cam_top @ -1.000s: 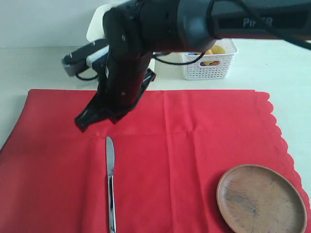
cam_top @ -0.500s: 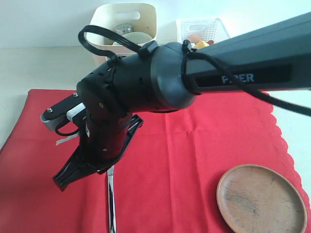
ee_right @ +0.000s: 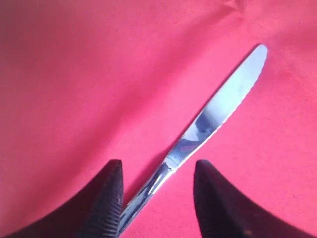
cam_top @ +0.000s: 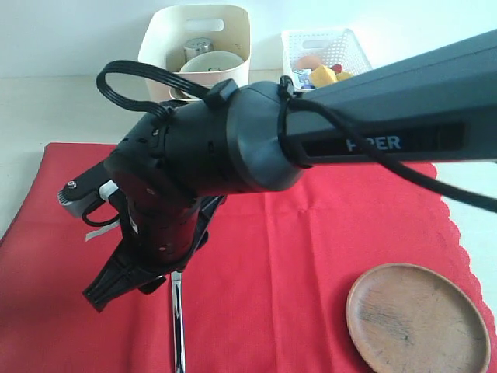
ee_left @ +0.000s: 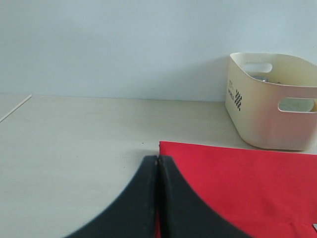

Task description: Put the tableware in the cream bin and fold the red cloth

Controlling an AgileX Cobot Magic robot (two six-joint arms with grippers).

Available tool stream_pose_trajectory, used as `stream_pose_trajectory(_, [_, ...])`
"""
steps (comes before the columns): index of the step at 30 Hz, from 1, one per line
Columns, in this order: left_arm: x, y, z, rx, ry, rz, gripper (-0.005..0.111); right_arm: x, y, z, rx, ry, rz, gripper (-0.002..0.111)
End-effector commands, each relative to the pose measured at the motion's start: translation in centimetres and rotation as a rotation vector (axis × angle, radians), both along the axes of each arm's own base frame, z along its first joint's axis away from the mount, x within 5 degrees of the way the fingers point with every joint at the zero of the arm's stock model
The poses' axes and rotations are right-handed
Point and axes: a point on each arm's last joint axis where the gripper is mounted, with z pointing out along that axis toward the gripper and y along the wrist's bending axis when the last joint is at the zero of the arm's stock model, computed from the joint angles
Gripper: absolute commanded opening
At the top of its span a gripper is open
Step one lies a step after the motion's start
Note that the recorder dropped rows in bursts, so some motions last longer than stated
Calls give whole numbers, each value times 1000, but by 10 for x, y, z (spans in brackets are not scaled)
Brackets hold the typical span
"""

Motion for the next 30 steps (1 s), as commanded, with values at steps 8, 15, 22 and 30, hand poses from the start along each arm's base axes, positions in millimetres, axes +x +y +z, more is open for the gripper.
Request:
stream_pose_trajectory(8, [0, 0, 0, 0, -4, -6, 2, 1, -1, -44, -103, 38, 0, 45])
stream_pose_trajectory(15, [0, 0, 0, 0, -4, -6, 2, 1, -1, -57, -133, 54, 9, 7])
stream_pose_trajectory(22, [0, 0, 0, 0, -4, -6, 2, -2, -7, -8, -96, 17, 27, 0])
stream_pose_trajectory(30, [0, 0, 0, 0, -4, -6, 2, 3, -25, 84, 27, -245, 55, 0])
